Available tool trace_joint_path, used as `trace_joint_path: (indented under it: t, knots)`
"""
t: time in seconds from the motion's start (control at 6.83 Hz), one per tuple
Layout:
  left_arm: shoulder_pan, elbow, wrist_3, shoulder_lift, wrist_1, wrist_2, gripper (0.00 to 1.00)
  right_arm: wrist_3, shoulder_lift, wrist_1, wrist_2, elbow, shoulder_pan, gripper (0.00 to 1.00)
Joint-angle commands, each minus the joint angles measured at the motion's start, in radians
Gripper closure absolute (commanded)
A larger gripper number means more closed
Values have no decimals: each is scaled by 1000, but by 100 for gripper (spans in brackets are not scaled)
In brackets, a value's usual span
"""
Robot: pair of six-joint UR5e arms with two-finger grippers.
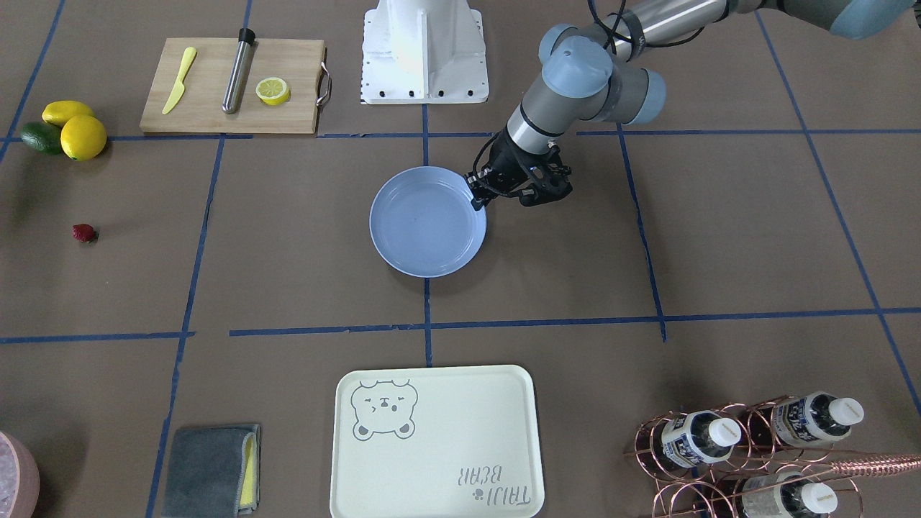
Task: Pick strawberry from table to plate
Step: 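Slide the light blue plate with the left gripper toward the table center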
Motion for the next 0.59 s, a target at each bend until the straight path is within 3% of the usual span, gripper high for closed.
trace_joint_path:
  t: [0.0, 0.15, 0.29, 0.44]
  knots:
    - [22, 40, -5, -2, -69, 24, 56, 3, 0, 0, 3, 1, -1, 0]
    - [-5, 29, 1, 2, -66, 14, 21, 3, 0, 1, 11, 1, -3, 0]
    - [-60, 6, 14, 17, -57, -13, 15, 1, 0, 1, 11, 1, -10, 0]
    - [-121, -17, 59, 52, -57, -86, 0, 4, 2, 1, 14, 4, -24, 0]
